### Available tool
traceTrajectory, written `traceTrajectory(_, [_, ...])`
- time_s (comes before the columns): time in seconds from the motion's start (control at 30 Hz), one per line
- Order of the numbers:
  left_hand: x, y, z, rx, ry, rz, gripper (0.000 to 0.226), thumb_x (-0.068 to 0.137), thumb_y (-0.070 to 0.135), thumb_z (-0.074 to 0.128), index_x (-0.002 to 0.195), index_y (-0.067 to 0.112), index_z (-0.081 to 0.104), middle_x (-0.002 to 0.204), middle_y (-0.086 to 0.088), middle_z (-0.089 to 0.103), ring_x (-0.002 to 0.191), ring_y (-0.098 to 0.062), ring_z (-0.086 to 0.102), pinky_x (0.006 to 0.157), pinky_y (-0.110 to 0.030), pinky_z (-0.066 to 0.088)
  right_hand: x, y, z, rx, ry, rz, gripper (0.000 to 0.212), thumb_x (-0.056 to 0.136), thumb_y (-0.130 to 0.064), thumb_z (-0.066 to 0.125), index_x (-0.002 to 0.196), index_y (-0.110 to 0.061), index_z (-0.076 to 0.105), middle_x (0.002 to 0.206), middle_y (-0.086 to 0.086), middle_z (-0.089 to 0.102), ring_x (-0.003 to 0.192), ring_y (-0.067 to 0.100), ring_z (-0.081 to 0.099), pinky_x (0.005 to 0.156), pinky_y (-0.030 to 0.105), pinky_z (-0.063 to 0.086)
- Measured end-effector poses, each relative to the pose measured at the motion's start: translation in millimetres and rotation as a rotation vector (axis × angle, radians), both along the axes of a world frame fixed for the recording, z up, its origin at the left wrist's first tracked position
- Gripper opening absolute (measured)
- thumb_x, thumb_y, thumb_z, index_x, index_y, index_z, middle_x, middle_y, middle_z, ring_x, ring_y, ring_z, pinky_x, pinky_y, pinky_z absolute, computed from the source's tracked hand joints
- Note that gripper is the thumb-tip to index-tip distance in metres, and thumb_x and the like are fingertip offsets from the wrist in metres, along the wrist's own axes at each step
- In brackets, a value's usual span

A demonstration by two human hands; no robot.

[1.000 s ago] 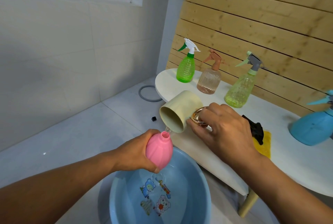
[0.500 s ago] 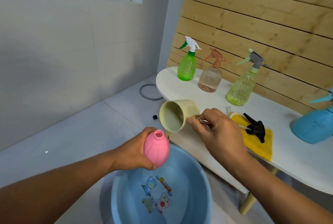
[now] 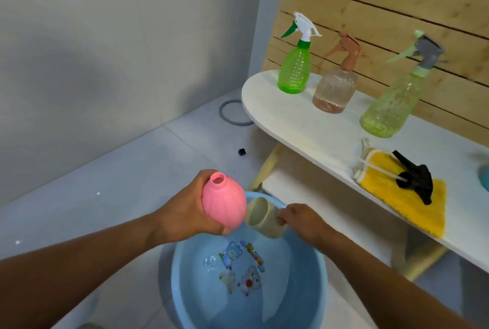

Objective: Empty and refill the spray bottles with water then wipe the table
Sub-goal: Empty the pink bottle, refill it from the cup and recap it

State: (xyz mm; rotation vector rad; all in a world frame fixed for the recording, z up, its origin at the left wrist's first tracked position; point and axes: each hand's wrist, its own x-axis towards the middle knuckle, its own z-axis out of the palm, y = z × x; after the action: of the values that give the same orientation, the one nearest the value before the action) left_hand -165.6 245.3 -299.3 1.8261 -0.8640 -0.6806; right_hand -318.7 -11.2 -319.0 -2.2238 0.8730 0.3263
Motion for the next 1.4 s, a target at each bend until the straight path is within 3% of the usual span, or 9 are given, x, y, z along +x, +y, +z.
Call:
traceTrajectory(0.13, [-1.2,-0.4,3.2,-0.012,-0.022,0.024,0.099,0.053,0.028,0.105,0.130,0.048,0.045,0.122,0.034,0.056,0.115,0.007,0.059,0.081,-0.015,0.055,-10.1,7.7,-65.2,-0.229,0.131,0.176,0.035,0.105,-0.039,0.039,0.085,-0.024,0.063,0.095,0.001,0.068,0.091,0.022,0.065,0.073,0.031,0.045])
traceTrajectory(0.23, [-0.8,-1.2,4.7,-0.007,-0.038,0.027,0.101,0.050,0.036,0.104,0.131,0.048,0.045,0.125,0.034,0.056,0.117,0.005,0.059,0.083,-0.015,0.055,-14.5,14.4,-101.8,-0.445,0.186,0.338,0.031,0.106,-0.027,0.038,0.116,-0.023,0.067,0.120,0.001,0.069,0.110,0.022,0.066,0.087,0.030,0.049])
traceTrajectory(0.47, [9.5,2.2,1.9,0.009,-0.051,0.030,0.101,0.052,0.039,0.104,0.133,0.049,0.045,0.131,0.028,0.056,0.122,0.002,0.058,0.090,-0.019,0.056,-3.2,23.9,-132.4,-0.567,0.336,0.499,0.032,0.105,-0.020,0.042,0.133,-0.022,0.057,0.131,0.003,0.063,0.119,0.027,0.064,0.098,0.037,0.052])
traceTrajectory(0.57, [15.9,4.8,-2.1,0.007,-0.059,0.033,0.099,0.056,0.032,0.102,0.136,0.042,0.045,0.134,0.024,0.056,0.124,-0.002,0.058,0.096,-0.028,0.056,5.8,33.9,-137.1,-0.505,0.315,0.433,0.032,0.105,-0.024,0.042,0.133,-0.022,0.057,0.130,0.002,0.064,0.122,0.026,0.063,0.098,0.034,0.050])
traceTrajectory(0.73, [24.2,9.2,-8.9,0.004,-0.066,0.013,0.096,0.059,0.024,0.099,0.134,0.046,0.043,0.130,0.030,0.054,0.124,0.000,0.056,0.091,-0.021,0.056,14.6,50.9,-130.7,-0.283,0.161,0.253,0.031,0.108,-0.025,0.039,0.129,-0.018,0.061,0.125,0.005,0.066,0.117,0.024,0.062,0.095,0.031,0.048])
traceTrajectory(0.9, [26.4,12.6,-10.1,0.025,-0.070,0.019,0.104,0.058,0.023,0.099,0.131,0.062,0.036,0.125,0.037,0.048,0.118,0.006,0.055,0.085,-0.022,0.059,13.0,52.0,-105.2,0.054,0.005,-0.147,0.036,0.105,-0.031,0.046,0.083,-0.010,0.065,0.086,0.008,0.068,0.073,0.019,0.057,0.072,0.034,0.047])
traceTrajectory(1.03, [23.3,17.4,-6.4,0.038,-0.083,0.020,0.103,0.054,0.030,0.100,0.134,0.055,0.039,0.125,0.033,0.052,0.120,-0.004,0.058,0.090,-0.038,0.061,4.6,57.1,-78.8,0.255,-0.137,-0.355,0.045,0.098,-0.040,0.061,0.060,-0.019,0.050,0.045,-0.009,0.047,0.038,0.007,0.041,0.046,0.021,0.035])
traceTrajectory(1.2, [15.4,23.5,6.0,0.033,-0.121,0.066,0.102,0.053,0.030,0.101,0.127,0.060,0.038,0.127,0.023,0.054,0.116,-0.010,0.060,0.086,-0.039,0.062,-10.3,53.7,-18.8,0.266,-0.313,-0.398,0.042,0.086,-0.046,0.074,0.066,-0.021,0.047,0.059,-0.003,0.039,0.051,0.013,0.034,0.055,0.027,0.030])
traceTrajectory(1.4, [3.7,30.7,17.7,0.059,-0.127,0.079,0.100,0.052,0.033,0.099,0.127,0.056,0.039,0.127,0.016,0.056,0.113,-0.014,0.062,0.083,-0.042,0.063,-31.5,45.9,53.9,0.229,-0.431,-0.394,0.040,0.085,-0.048,0.075,0.067,-0.021,0.053,0.064,0.002,0.047,0.055,0.014,0.036,0.053,0.026,0.029])
